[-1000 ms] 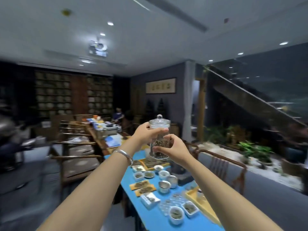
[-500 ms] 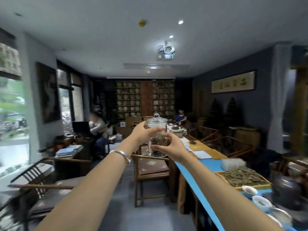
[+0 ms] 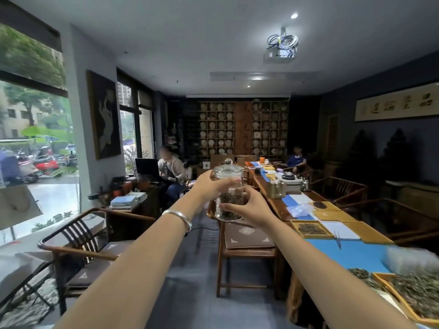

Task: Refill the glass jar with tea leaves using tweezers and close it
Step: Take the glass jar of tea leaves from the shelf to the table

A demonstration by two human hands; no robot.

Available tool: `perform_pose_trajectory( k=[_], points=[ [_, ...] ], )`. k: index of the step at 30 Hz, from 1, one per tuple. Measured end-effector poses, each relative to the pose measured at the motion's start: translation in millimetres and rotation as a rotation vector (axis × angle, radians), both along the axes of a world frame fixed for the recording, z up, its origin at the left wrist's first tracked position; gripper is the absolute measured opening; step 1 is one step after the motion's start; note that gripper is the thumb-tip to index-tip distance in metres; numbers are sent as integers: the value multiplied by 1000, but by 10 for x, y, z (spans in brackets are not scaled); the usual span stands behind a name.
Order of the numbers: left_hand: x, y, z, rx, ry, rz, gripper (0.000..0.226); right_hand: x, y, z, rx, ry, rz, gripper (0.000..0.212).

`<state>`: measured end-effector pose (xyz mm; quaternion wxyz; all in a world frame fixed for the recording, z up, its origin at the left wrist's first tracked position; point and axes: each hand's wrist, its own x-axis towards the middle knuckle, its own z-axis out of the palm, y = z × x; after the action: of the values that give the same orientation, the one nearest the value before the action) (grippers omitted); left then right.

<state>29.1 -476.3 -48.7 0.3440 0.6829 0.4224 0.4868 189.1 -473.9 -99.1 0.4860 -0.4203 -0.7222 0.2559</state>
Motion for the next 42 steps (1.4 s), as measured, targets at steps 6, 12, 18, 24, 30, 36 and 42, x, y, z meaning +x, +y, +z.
perform_pose_trajectory(
  k=[6,12,18,24,30,36,42],
  points=[
    [257,1183,166,-10,12,40,71,235,1164,173,5,7,3,61],
    [430,2105,172,-8,12,25,52,422,2058,201,6,-7,-3,61],
    [461,2920,53,0,24,-14,56,453,2840,53,-14,-2,-18,62],
    [382,3845,48,-21,11,-47,44,369,3761,16,-14,12,-59,72],
    [322,4849,118,-23,19,-144,55,297,4691,50,-24,27,-145,70],
    [478,5670,71,-70,0,-241,41,448,5423,-30,-36,26,-260,70],
    [878,6386,-88,-102,-26,-301,50,821,5996,-166,-41,37,-299,72]
  ],
)
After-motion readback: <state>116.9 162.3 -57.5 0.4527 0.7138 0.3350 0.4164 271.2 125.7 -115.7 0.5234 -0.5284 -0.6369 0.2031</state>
